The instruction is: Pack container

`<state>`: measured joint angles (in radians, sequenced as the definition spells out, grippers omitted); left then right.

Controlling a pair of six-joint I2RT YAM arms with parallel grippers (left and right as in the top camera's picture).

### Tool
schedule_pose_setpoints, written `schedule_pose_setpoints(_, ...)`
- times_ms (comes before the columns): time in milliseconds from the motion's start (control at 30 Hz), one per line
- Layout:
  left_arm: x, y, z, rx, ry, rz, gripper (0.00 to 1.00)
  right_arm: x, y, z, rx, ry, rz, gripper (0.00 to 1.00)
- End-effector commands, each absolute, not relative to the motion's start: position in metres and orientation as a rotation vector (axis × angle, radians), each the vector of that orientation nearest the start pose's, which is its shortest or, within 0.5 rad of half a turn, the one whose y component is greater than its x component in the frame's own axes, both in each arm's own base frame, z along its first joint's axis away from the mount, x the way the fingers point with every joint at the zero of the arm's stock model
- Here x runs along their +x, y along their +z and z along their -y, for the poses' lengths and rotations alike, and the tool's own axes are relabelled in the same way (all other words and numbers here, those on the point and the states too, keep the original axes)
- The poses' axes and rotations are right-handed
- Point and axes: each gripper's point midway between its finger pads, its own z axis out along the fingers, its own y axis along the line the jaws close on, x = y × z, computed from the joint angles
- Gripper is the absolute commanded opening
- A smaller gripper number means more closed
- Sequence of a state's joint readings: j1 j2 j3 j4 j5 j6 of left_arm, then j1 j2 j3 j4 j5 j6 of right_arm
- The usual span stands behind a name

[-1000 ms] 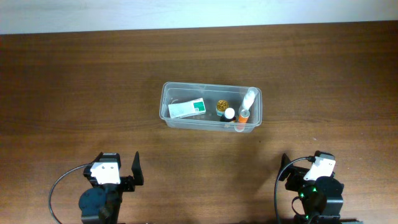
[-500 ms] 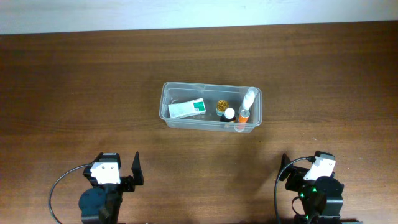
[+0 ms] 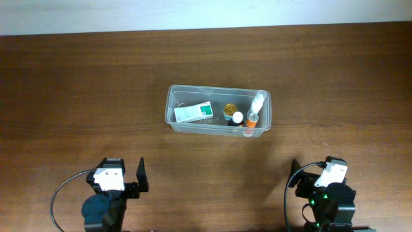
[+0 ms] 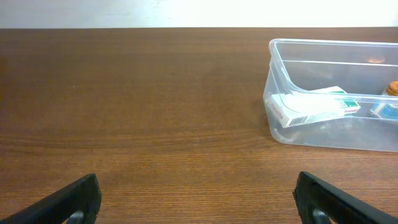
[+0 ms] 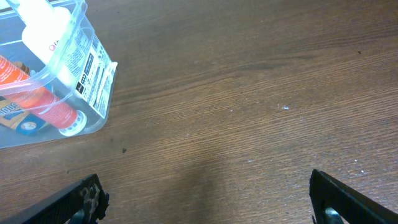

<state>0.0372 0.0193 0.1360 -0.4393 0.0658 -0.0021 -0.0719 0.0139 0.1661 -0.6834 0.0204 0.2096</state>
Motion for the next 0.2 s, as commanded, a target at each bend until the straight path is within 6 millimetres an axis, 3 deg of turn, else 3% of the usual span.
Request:
schedule_pose_setpoints(0,0.2258,0.1288,0.0016,-0.009,-0.037,-1.883,1.0,0.2004,0.087,0.0165,0.296,0.065,-2.081,0.98)
schedule_pose_setpoints(167,0.2258,0.1288,0.0016,-0.009,-0.037,-1.883,1.0,0.2004,0.087,0.0165,0.296,0.065,-2.081,0.98)
